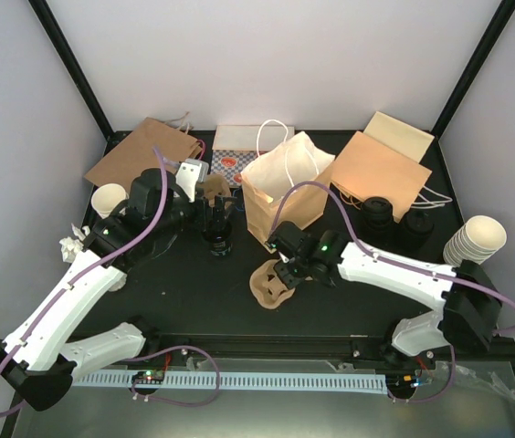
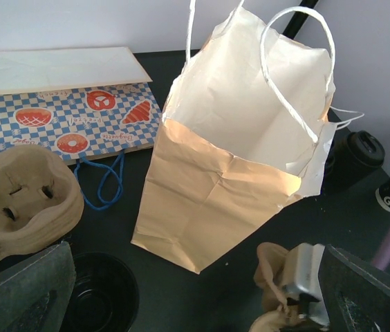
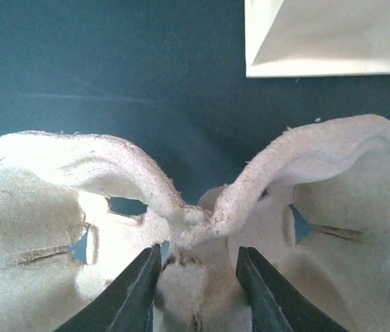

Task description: Pack the takeout coffee

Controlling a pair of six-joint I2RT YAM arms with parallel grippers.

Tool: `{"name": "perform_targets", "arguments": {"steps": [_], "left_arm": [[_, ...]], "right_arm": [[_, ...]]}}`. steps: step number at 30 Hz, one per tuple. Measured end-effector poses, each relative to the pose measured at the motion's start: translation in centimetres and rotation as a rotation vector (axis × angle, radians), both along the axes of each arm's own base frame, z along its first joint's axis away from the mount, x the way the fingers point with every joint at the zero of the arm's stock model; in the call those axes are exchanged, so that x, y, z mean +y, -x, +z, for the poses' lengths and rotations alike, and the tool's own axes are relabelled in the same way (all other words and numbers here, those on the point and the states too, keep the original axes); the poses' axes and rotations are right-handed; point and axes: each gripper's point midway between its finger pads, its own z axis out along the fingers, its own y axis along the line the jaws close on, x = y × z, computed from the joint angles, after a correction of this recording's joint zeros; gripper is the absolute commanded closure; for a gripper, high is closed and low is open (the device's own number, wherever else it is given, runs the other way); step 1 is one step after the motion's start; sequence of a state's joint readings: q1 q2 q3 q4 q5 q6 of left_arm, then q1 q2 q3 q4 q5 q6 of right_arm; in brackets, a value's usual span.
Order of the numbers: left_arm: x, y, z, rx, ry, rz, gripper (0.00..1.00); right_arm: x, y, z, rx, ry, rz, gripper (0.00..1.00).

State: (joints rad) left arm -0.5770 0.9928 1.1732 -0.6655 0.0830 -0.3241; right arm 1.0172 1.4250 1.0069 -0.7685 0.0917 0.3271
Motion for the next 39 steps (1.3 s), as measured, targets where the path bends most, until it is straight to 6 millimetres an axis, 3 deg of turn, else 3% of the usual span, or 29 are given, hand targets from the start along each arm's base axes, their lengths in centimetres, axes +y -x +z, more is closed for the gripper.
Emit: {"name": "perform_targets", "arguments": {"steps": [4,11,15,29,39], "left_arm": [[0.0,0.0,0.0,-0.002,-0.002,-0.001,0.01],[0.0,0.0,0.0,-0.005,-0.007,-0.004,0.01],[0.0,-0.1,0.1,-0.006,-0.008,-0.004,0.01],[-0.8,-1.8,2.2,-0.044,-0.018,-0.01,0.01],[-1.9,-3.9,3.9,-0.09,-0.055,-0.034,0.01]], "right_arm": [[0.4,-0.3,3.9,-0.048,-0.07,-0.001,0.68],[1.0,-1.5,12.8,-0.182,-0.205,-0.007,0.68],[0.8,-2.2,16.5,-0.248,-0.244,-0.014,0.68],[-2.5,-5.2,25.0,-0.441,-0.27,-0.101,0.68],[-5.2,-7.2,28.2,-0.549,-0.251,-0.199,0.68]]}}
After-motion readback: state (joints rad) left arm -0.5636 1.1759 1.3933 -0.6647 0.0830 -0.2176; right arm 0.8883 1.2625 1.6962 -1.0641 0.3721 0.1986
